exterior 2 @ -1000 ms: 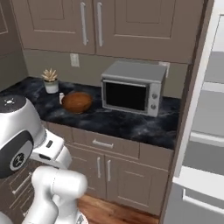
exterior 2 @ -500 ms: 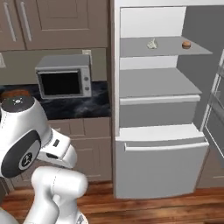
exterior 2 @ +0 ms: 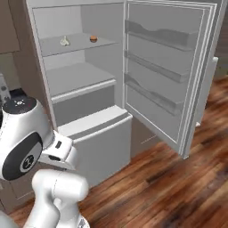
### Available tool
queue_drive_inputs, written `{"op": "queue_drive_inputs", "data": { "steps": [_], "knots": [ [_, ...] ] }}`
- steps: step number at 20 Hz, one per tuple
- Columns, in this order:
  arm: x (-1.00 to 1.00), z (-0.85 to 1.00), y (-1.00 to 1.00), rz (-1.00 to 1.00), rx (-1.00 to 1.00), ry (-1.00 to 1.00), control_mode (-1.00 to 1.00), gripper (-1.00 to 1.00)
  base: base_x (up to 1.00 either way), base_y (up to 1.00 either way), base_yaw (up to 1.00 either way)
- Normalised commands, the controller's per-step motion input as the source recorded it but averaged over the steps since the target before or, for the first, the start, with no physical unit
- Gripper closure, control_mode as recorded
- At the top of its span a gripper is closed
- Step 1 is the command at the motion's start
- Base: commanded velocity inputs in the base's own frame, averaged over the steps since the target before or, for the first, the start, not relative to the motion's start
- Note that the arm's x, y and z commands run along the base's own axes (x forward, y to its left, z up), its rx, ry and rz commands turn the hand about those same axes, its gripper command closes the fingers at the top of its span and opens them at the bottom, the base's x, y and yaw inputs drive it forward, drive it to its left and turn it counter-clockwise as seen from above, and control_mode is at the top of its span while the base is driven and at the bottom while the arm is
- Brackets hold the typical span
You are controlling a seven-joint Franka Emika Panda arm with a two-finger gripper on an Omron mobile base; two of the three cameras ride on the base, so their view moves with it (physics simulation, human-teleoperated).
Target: Retrieve the bottle and the shaker from the cabinet and place them next to the mixing bowl on the counter. Then add garlic from the fridge to the mixing bowl.
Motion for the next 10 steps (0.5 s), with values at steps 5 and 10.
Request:
{"op": "queue_drive_inputs", "data": {
  "steps": [5, 10],
  "knots": [
    [0.00, 0.00, 0.00, 0.00, 0.00, 0.00, 1.00, -1.00, 0.00, -0.22, -0.91],
    [0.00, 0.00, 0.00, 0.00, 0.00, 0.00, 1.00, -1.00, 0.00, -0.59, -0.84]
  ]
}}
